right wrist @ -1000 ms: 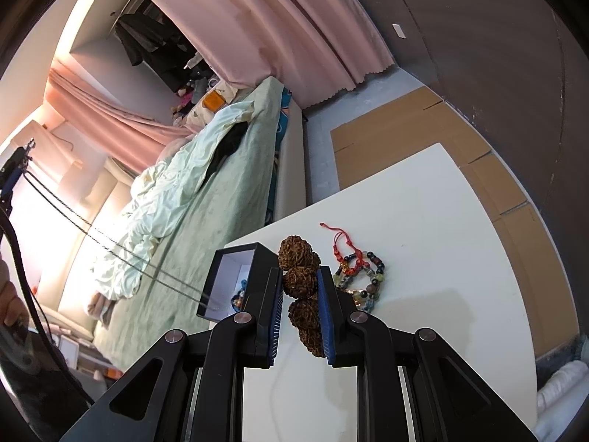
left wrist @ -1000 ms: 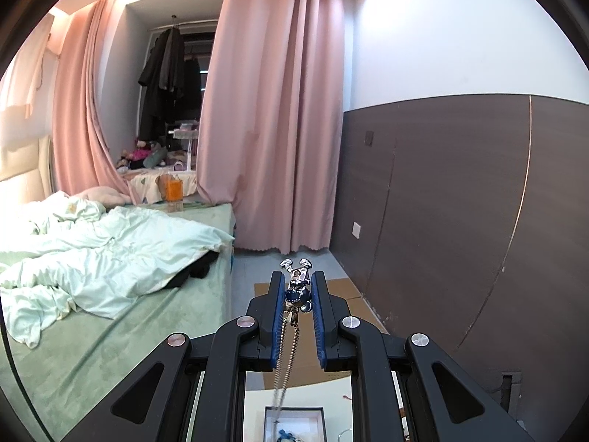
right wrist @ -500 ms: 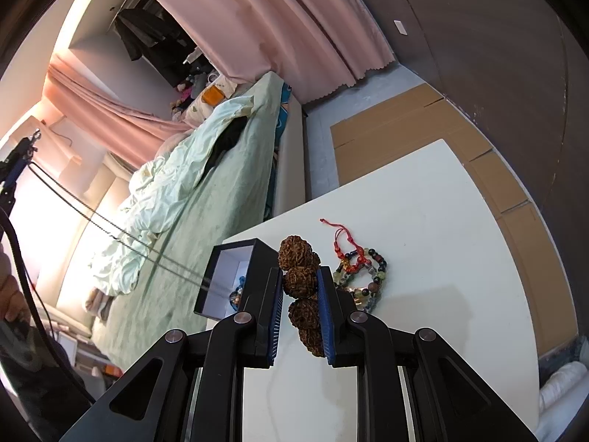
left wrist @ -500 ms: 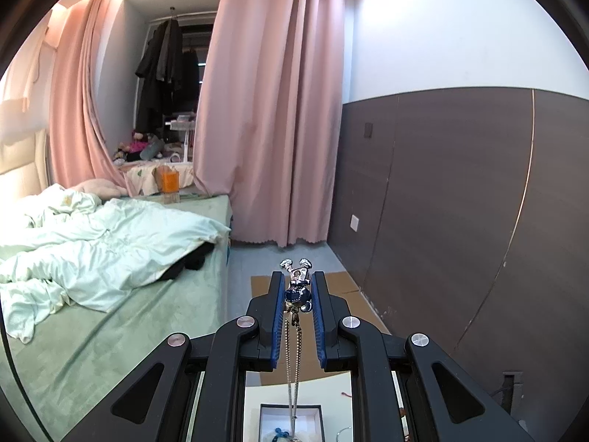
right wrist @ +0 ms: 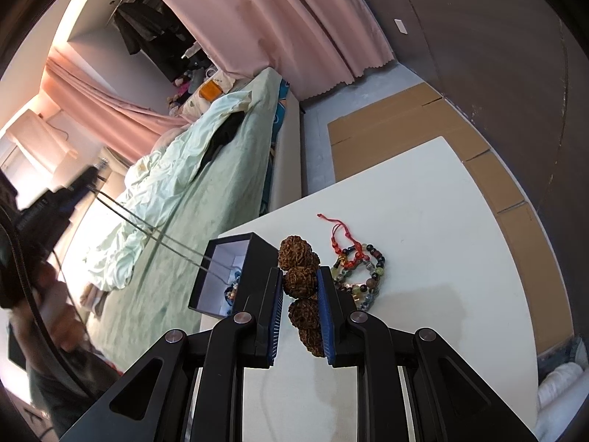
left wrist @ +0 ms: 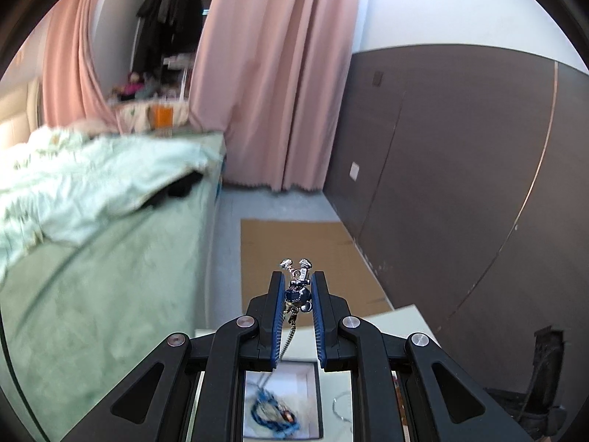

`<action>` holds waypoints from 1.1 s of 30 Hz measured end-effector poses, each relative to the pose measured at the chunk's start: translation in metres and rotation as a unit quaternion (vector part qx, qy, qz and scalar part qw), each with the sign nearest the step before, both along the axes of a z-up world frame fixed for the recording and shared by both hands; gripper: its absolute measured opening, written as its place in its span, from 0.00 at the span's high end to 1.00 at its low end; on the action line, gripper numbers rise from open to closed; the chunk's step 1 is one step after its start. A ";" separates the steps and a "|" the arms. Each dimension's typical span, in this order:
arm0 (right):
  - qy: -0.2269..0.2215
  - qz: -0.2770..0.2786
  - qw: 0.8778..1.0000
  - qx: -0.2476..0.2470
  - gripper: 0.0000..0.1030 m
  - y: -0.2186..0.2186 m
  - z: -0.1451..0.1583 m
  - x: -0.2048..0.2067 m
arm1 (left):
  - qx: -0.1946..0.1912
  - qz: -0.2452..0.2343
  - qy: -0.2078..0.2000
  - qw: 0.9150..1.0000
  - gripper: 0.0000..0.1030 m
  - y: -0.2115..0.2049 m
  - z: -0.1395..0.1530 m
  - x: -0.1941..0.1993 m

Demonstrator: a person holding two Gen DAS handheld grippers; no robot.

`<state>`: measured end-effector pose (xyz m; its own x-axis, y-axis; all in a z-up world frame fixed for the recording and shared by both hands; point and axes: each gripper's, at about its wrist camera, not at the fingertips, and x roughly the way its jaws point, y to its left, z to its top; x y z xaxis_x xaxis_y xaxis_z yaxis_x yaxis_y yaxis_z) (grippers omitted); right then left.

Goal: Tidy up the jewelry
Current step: 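Lower the silver chain into the black box and open the left tool, then lower the wooden bead bracelet into the black box and open the right tool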

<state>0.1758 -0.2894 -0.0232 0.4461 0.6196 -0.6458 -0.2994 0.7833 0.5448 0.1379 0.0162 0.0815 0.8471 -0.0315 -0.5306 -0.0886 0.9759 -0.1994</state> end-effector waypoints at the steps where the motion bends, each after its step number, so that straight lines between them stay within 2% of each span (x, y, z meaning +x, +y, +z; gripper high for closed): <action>1: 0.000 0.001 1.000 -0.001 0.81 0.001 0.000 0.000 | -0.011 0.002 0.014 1.000 0.85 0.002 -0.009 0.002; 4: 0.001 0.003 1.000 -0.001 0.81 0.005 -0.002 0.002 | -0.048 0.020 0.046 0.998 0.85 0.011 -0.034 0.004; 6: 0.002 0.004 1.000 0.002 0.81 0.008 -0.002 0.002 | -0.080 0.018 0.069 0.994 0.81 0.016 -0.050 0.006; 7: 0.002 0.006 1.000 0.004 0.81 0.009 -0.002 0.002 | -0.093 0.017 0.081 0.992 0.70 0.017 -0.058 0.006; 8: 0.000 0.008 1.000 0.008 0.81 0.011 -0.002 0.003 | -0.103 0.017 0.089 0.991 0.55 0.018 -0.064 0.004; 10: -0.003 0.012 1.000 0.017 0.81 0.016 -0.001 0.002 | -0.112 0.020 0.087 0.990 0.41 0.019 -0.072 -0.003; 11: -0.006 0.015 1.000 0.024 0.81 0.019 0.000 0.003 | -0.117 0.025 0.081 0.989 0.39 0.020 -0.075 -0.013; 20: -0.026 0.052 0.995 0.077 0.81 0.064 0.001 0.008 | -0.114 0.045 0.086 0.989 0.37 0.038 -0.090 -0.043; 25: -0.039 0.074 0.992 0.093 0.81 0.092 -0.002 0.012 | -0.143 0.052 0.082 0.985 0.37 0.060 -0.091 -0.036; 33: -0.013 0.110 0.987 0.116 0.81 0.135 -0.022 0.026 | -0.149 0.062 0.071 0.984 0.37 0.078 -0.089 -0.028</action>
